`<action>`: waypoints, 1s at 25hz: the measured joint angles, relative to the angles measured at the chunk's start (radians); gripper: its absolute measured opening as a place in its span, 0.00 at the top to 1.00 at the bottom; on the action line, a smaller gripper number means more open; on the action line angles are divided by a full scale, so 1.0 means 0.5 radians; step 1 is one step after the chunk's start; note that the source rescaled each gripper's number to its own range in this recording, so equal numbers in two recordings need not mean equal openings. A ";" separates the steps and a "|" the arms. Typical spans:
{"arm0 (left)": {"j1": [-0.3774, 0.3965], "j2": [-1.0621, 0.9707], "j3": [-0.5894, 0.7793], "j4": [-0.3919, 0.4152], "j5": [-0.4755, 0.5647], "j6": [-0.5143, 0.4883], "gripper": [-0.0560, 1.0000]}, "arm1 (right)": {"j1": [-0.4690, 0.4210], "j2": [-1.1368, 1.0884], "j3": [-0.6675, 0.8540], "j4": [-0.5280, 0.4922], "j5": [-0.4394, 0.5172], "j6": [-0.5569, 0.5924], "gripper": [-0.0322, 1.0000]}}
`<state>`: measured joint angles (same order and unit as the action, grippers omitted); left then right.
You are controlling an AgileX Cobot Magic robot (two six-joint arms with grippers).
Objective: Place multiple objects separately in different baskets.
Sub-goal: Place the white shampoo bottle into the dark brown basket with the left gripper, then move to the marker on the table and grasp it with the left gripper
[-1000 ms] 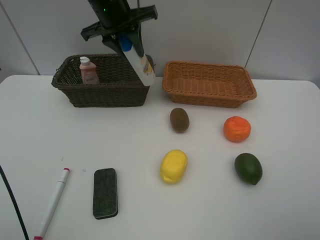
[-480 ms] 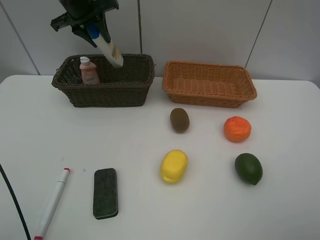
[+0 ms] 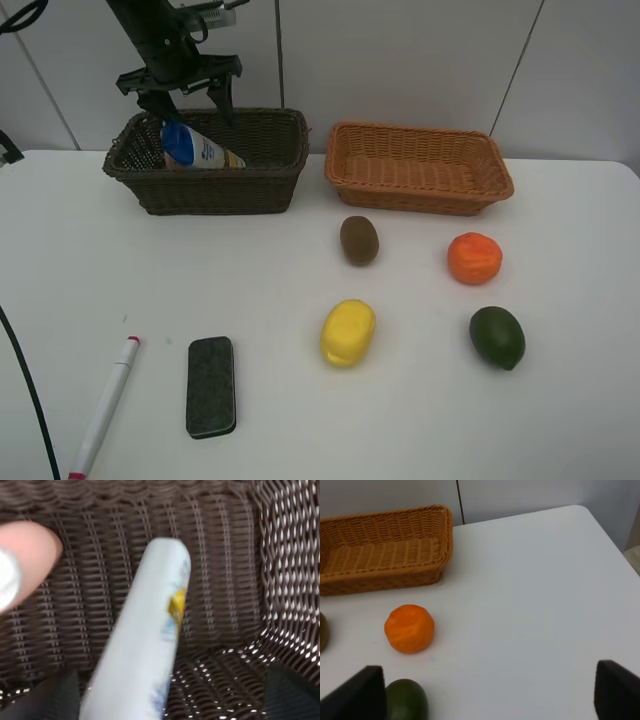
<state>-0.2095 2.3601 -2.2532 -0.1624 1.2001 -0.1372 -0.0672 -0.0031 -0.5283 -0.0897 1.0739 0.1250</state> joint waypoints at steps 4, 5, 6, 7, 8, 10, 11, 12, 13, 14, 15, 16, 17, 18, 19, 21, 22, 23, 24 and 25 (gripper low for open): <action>0.000 -0.076 -0.077 -0.039 0.002 -0.064 0.01 | 0.000 0.000 0.000 0.000 0.000 0.000 0.04; 0.000 -0.111 -0.098 -0.047 0.002 -0.070 0.01 | 0.000 0.000 0.000 0.000 0.000 0.000 0.04; 0.000 -0.142 -0.113 -0.049 0.004 -0.070 0.01 | 0.000 0.000 0.000 0.000 0.000 0.000 0.04; 0.000 -0.182 -0.123 -0.049 0.004 -0.070 0.01 | 0.000 0.000 0.000 0.000 0.000 0.000 0.04; 0.000 -0.231 -0.124 -0.047 0.004 -0.070 0.01 | 0.000 0.000 0.000 0.000 0.000 0.000 0.04; 0.000 -0.320 -0.124 -0.042 0.006 -0.065 0.01 | 0.000 0.000 0.000 0.000 0.000 0.000 0.04; 0.000 -0.375 -0.124 -0.042 0.006 -0.062 0.01 | 0.000 0.000 0.000 0.000 0.000 0.000 0.04; 0.000 -0.439 -0.101 -0.042 0.006 -0.060 0.01 | 0.000 0.000 0.000 0.000 0.000 0.000 0.04; -0.002 -0.501 -0.067 -0.042 0.008 -0.060 0.01 | 0.000 0.000 0.000 0.000 0.000 0.000 0.04; -0.004 -0.585 -0.008 -0.044 0.008 -0.060 0.01 | 0.000 0.000 0.000 0.000 0.000 0.000 0.04; -0.004 -0.677 0.075 -0.045 0.008 -0.060 0.01 | 0.000 0.000 0.000 0.000 0.000 0.000 0.04; -0.007 -0.762 0.185 -0.046 0.008 -0.060 0.01 | 0.000 0.000 0.000 0.000 0.000 0.000 0.04; -0.007 -0.868 0.295 -0.048 0.006 -0.060 0.01 | 0.000 0.000 0.000 0.000 0.000 0.000 0.04; -0.007 -0.980 0.443 -0.048 0.006 -0.060 0.01 | 0.000 0.000 0.000 0.000 0.000 0.000 0.04; -0.007 -1.091 0.604 -0.048 0.006 -0.060 0.01 | 0.000 0.000 0.000 0.000 0.000 0.000 0.04; -0.007 -1.288 0.906 -0.048 0.004 -0.068 0.01 | 0.000 0.000 0.000 0.000 0.000 0.000 0.04; -0.007 -1.387 1.070 -0.048 0.002 -0.078 0.01 | 0.000 0.000 0.000 0.000 0.000 0.000 0.04; -0.007 -1.483 1.229 -0.048 0.002 -0.094 0.01 | 0.000 0.000 0.000 0.000 0.000 0.000 0.04; -0.007 -1.556 1.357 -0.046 0.000 -0.111 0.01 | 0.000 0.000 0.000 0.000 0.000 0.000 0.04; -0.007 -1.640 1.504 -0.044 0.000 -0.129 0.01 | 0.000 0.000 0.000 0.000 0.000 0.000 0.04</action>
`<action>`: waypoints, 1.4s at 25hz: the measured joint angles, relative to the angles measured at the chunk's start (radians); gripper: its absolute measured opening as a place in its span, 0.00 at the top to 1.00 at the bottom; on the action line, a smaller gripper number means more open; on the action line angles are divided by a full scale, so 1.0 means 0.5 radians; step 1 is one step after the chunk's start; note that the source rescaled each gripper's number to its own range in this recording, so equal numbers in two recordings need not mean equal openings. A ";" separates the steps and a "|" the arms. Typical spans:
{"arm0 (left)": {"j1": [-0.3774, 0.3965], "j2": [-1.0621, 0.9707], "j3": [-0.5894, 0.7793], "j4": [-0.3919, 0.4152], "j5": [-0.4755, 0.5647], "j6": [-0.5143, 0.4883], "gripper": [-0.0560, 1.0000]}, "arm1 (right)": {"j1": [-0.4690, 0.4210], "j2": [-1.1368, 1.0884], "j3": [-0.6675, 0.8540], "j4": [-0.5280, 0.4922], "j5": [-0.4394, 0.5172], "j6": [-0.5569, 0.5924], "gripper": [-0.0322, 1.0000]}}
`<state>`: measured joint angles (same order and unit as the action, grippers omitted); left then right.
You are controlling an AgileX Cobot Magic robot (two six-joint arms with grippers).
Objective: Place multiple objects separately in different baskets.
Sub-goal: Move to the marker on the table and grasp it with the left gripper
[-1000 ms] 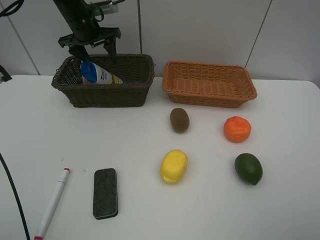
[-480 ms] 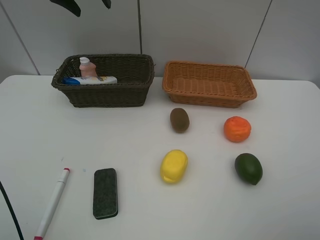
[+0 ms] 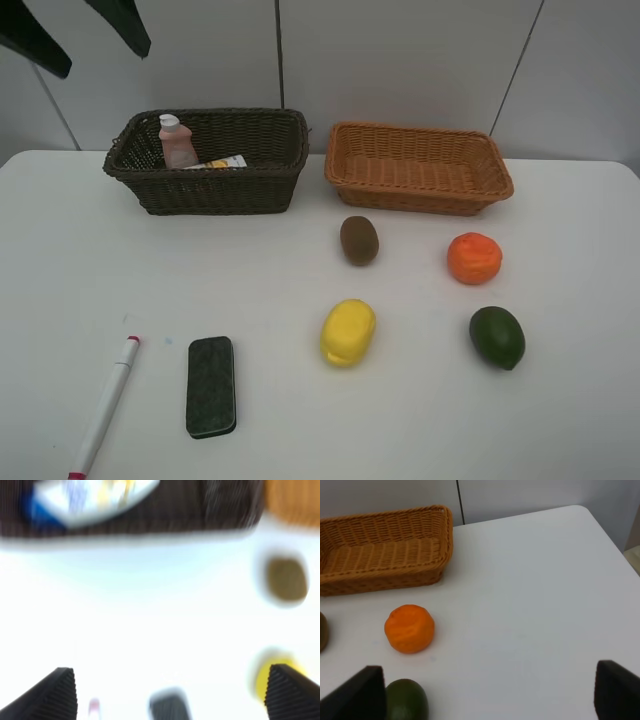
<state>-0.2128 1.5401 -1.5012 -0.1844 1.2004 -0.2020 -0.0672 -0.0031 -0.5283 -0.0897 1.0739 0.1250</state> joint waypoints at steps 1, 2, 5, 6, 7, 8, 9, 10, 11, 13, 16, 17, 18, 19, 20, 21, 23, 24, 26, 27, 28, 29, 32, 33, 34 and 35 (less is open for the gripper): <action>0.000 -0.074 0.142 0.007 -0.002 -0.024 0.01 | 0.000 0.000 0.000 0.000 0.000 0.000 0.04; 0.000 -0.130 0.277 0.009 -0.002 -0.046 0.01 | 0.000 0.000 0.000 0.000 0.000 0.000 0.04; 0.000 -0.256 0.604 0.014 -0.004 -0.055 0.01 | 0.000 0.000 0.000 0.000 0.000 0.000 0.04; 0.000 -0.268 0.686 0.014 -0.004 -0.053 0.01 | 0.000 0.000 0.000 0.000 0.000 0.000 0.04; 0.000 -0.274 0.780 0.014 0.001 -0.052 0.01 | 0.000 0.000 0.000 0.000 0.000 0.000 0.04; 0.000 -0.274 0.870 0.019 0.001 -0.049 0.01 | 0.000 0.000 0.000 0.000 0.000 0.000 0.04; 0.000 -0.274 0.953 0.029 0.001 -0.046 0.01 | 0.000 0.000 0.000 0.000 0.000 0.000 0.04; 0.000 -0.274 1.016 0.043 0.001 -0.046 0.01 | 0.000 0.000 0.000 0.000 0.000 0.000 0.04; 0.000 -0.274 1.086 0.052 -0.017 -0.046 0.01 | 0.000 0.000 0.000 0.000 0.000 0.000 0.04; 0.000 -0.274 1.202 0.064 -0.104 -0.027 0.01 | 0.000 0.000 0.000 0.000 0.000 0.000 0.04; -0.013 -0.254 1.343 0.066 -0.259 0.023 0.01 | 0.000 0.000 0.000 0.000 0.000 0.000 0.04; -0.029 -0.238 1.374 0.066 -0.300 0.032 0.01 | 0.000 0.000 0.000 0.000 0.000 0.000 0.04; -0.048 -0.213 1.405 0.067 -0.337 0.042 0.01 | 0.000 0.000 0.000 0.000 0.000 0.000 0.04; -0.078 -0.184 1.432 0.067 -0.369 0.048 0.01 | 0.000 0.000 0.000 0.000 0.000 0.000 0.04; -0.118 -0.157 1.453 0.067 -0.399 0.050 0.01 | 0.000 0.000 0.000 0.000 0.000 0.000 0.04; -0.164 -0.122 1.468 0.067 -0.437 0.052 0.01 | 0.000 0.000 0.000 0.000 0.000 0.000 0.04; -0.242 -0.040 1.491 0.067 -0.501 0.019 0.01 | 0.000 0.000 0.000 0.000 0.000 0.000 0.04; -0.274 -0.003 1.501 0.069 -0.529 -0.008 0.01 | 0.000 0.000 0.000 0.000 0.000 0.000 0.04; -0.300 0.079 1.515 0.090 -0.577 -0.060 0.01 | 0.000 0.000 0.000 0.000 0.000 0.000 0.04; -0.302 0.106 1.522 0.101 -0.599 -0.084 0.01 | 0.000 0.000 0.000 0.000 0.000 0.000 0.04; -0.302 0.134 1.528 0.113 -0.623 -0.093 0.01 | 0.000 0.000 0.000 0.000 0.000 0.000 0.04; -0.302 0.159 1.537 0.119 -0.650 -0.100 0.01 | 0.000 0.000 0.000 0.000 0.000 0.000 0.04; -0.302 0.213 1.544 0.132 -0.715 -0.105 0.01 | 0.000 0.000 0.000 0.000 0.000 0.000 0.04; -0.302 0.226 1.544 0.139 -0.743 -0.108 0.01 | 0.000 0.000 0.000 0.000 0.000 0.000 0.04; -0.302 0.242 1.544 0.153 -0.762 -0.120 0.01 | 0.000 0.000 0.000 0.000 0.000 0.000 0.04; -0.302 0.257 1.544 0.170 -0.785 -0.130 0.01 | 0.000 0.000 0.000 0.000 0.000 0.000 0.04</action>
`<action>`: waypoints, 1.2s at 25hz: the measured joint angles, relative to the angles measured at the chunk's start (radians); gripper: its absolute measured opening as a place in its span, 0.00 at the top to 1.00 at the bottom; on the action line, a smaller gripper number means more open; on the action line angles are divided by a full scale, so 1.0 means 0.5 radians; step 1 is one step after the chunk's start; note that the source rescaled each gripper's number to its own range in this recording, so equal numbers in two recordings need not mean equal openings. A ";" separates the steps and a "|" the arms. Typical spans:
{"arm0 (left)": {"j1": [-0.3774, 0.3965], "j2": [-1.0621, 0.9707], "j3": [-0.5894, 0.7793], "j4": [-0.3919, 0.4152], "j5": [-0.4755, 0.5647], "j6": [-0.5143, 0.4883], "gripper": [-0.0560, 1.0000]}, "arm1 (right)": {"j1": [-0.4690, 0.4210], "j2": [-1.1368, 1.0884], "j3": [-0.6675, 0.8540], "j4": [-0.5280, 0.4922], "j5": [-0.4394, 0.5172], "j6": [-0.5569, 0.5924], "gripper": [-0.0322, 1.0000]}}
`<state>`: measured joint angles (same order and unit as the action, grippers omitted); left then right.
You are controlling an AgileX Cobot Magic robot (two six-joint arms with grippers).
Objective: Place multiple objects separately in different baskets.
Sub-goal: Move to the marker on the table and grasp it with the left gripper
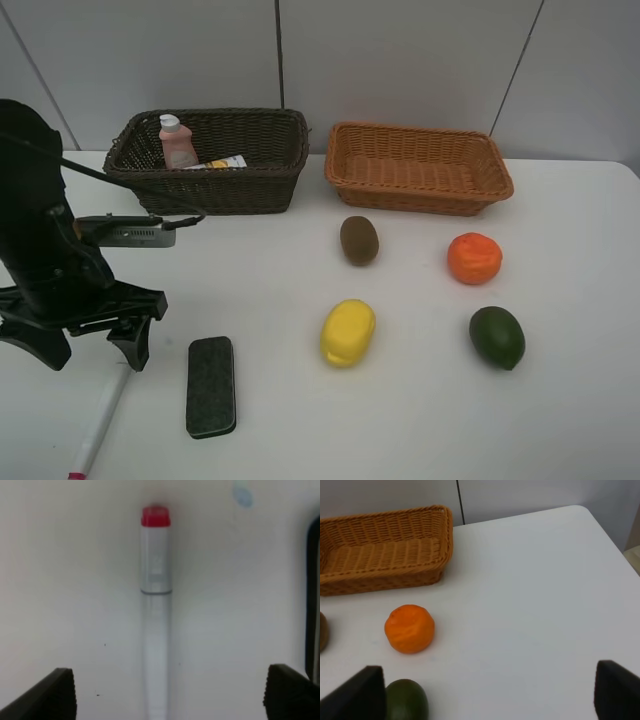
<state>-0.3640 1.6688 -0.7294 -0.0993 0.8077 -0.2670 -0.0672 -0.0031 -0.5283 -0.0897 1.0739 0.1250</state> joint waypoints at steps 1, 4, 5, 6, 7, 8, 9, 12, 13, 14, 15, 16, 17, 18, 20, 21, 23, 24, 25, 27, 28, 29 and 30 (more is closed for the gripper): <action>0.000 0.025 0.000 0.013 -0.025 -0.014 0.01 | 0.000 0.000 0.000 0.000 0.000 0.000 0.04; 0.000 0.132 0.001 0.035 -0.083 -0.024 0.01 | 0.000 0.000 0.000 0.000 0.000 0.000 0.04; 0.000 0.177 0.001 0.041 -0.101 -0.026 0.01 | 0.000 0.000 0.000 0.000 0.000 0.000 0.04; 0.000 0.220 0.001 0.041 -0.115 -0.026 0.01 | 0.000 0.000 0.000 0.000 0.000 0.000 0.04; 0.000 0.254 0.001 0.041 -0.127 -0.026 0.01 | 0.000 0.000 0.000 0.000 0.000 0.000 0.04; 0.000 0.292 0.001 0.045 -0.137 -0.026 0.01 | 0.000 0.000 0.000 0.000 0.000 0.000 0.04; 0.000 0.323 0.001 0.047 -0.148 -0.028 0.01 | 0.000 0.000 0.000 0.000 0.000 0.000 0.04; 0.000 0.373 -0.001 0.047 -0.168 -0.028 0.01 | 0.000 0.000 0.000 0.000 0.000 0.000 0.04; 0.000 0.384 -0.001 0.049 -0.171 -0.030 0.01 | 0.000 0.000 0.000 0.000 0.000 0.000 0.04; 0.000 0.392 -0.001 0.049 -0.173 -0.035 0.01 | 0.000 0.000 0.000 0.000 0.000 0.000 0.04; 0.000 0.404 -0.001 0.049 -0.175 -0.036 0.01 | 0.000 0.000 0.000 0.000 0.000 0.000 0.04; 0.000 0.419 -0.001 0.049 -0.179 -0.037 0.01 | 0.000 0.000 0.000 0.000 0.000 0.000 0.04; 0.000 0.433 -0.003 0.047 -0.172 -0.037 0.01 | 0.000 0.000 0.000 0.000 0.000 0.000 0.04; 0.000 0.440 -0.003 0.047 -0.170 -0.037 0.01 | 0.000 0.000 0.000 0.000 0.000 0.000 0.04; 0.000 0.453 -0.005 0.037 -0.150 -0.037 0.01 | 0.000 0.000 0.000 0.000 0.000 0.000 0.04; 0.000 0.456 -0.007 0.036 -0.143 -0.037 0.01 | 0.000 0.000 0.000 0.000 0.000 0.000 0.04; 0.000 0.462 -0.009 0.032 -0.141 -0.037 0.01 | 0.000 0.000 0.000 0.000 0.000 0.000 0.04; 0.000 0.462 -0.009 0.030 -0.139 -0.037 0.03 | 0.000 0.000 0.000 0.000 0.000 0.000 0.04; 0.000 0.462 -0.009 0.023 -0.139 -0.042 0.08 | 0.000 0.000 0.000 0.000 0.000 0.000 0.04; 0.000 0.466 -0.009 0.010 -0.132 -0.046 0.27 | 0.000 0.000 0.000 0.000 0.000 0.000 0.04; 0.000 0.469 -0.009 0.010 -0.127 -0.051 0.44 | 0.000 0.000 0.000 0.000 0.000 0.000 0.04; 0.000 0.474 -0.009 0.014 -0.120 -0.051 0.63 | 0.000 0.000 0.000 0.000 0.000 0.000 0.04; 0.000 0.476 -0.009 0.020 -0.116 -0.051 0.80 | 0.000 0.000 0.000 0.000 0.000 0.000 0.04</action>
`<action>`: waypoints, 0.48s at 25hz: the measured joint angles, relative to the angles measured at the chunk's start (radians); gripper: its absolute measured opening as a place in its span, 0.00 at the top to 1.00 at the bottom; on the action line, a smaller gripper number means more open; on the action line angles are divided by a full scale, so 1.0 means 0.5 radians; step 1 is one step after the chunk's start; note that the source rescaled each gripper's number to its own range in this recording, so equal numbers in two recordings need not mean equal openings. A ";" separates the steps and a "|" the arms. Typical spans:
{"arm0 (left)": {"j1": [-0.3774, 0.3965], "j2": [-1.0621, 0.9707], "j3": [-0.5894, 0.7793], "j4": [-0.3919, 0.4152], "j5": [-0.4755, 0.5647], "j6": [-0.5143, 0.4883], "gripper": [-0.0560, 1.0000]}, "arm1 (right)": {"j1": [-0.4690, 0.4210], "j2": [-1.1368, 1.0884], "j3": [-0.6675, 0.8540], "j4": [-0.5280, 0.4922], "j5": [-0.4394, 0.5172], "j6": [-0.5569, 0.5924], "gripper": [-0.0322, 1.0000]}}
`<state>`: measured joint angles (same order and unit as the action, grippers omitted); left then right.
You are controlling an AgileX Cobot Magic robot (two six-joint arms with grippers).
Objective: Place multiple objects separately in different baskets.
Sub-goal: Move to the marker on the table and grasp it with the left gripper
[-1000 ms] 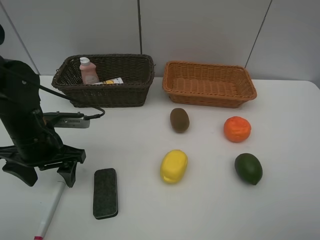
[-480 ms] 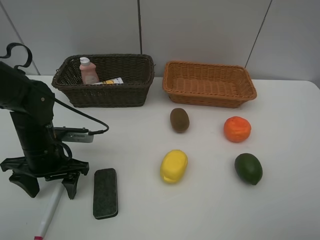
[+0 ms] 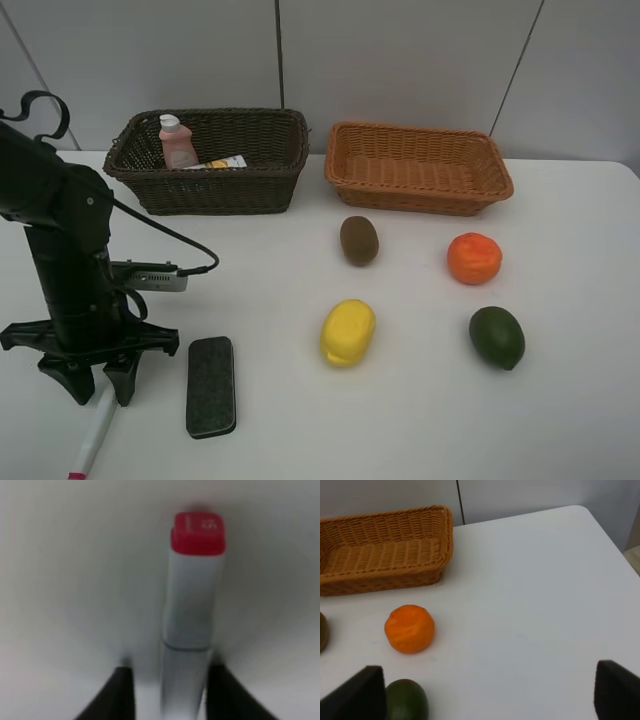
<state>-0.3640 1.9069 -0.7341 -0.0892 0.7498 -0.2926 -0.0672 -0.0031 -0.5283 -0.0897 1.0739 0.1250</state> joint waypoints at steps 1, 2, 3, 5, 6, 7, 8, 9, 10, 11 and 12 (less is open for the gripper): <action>0.000 0.000 0.000 0.016 0.005 0.000 0.95 | 0.000 0.000 0.000 0.000 0.000 0.000 0.04; 0.000 0.000 0.000 0.030 0.006 0.000 0.94 | 0.000 0.000 0.000 0.000 0.000 0.000 0.04; 0.000 0.000 0.000 0.040 0.010 0.000 0.93 | 0.000 0.000 0.000 0.000 0.000 0.000 0.04; 0.000 -0.003 0.000 0.050 0.010 0.000 0.93 | 0.000 0.000 0.000 0.000 0.000 0.000 0.04; 0.000 -0.012 0.000 0.061 0.012 0.000 0.93 | 0.000 0.000 0.000 0.000 0.000 0.000 0.04; 0.000 -0.033 0.002 0.070 0.008 0.000 0.93 | 0.000 0.000 0.000 0.000 0.000 0.000 0.04; 0.000 -0.068 0.002 0.075 0.012 0.000 0.93 | 0.000 0.000 0.000 0.000 0.000 0.000 0.04; 0.000 -0.111 -0.006 0.075 0.033 0.002 0.93 | 0.000 0.000 0.000 0.000 0.000 0.000 0.04; 0.000 -0.177 -0.028 0.080 0.072 0.004 0.93 | 0.000 0.000 0.000 0.000 0.000 0.000 0.04; 0.000 -0.253 -0.065 0.080 0.112 0.005 0.93 | 0.000 0.000 0.000 0.000 0.000 0.000 0.04; 0.000 -0.335 -0.115 0.080 0.144 0.006 0.93 | 0.000 0.000 0.000 0.000 0.000 0.000 0.04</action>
<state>-0.3640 1.7393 -0.7917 -0.0494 0.8220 -0.2896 -0.0672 -0.0031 -0.5283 -0.0897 1.0739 0.1250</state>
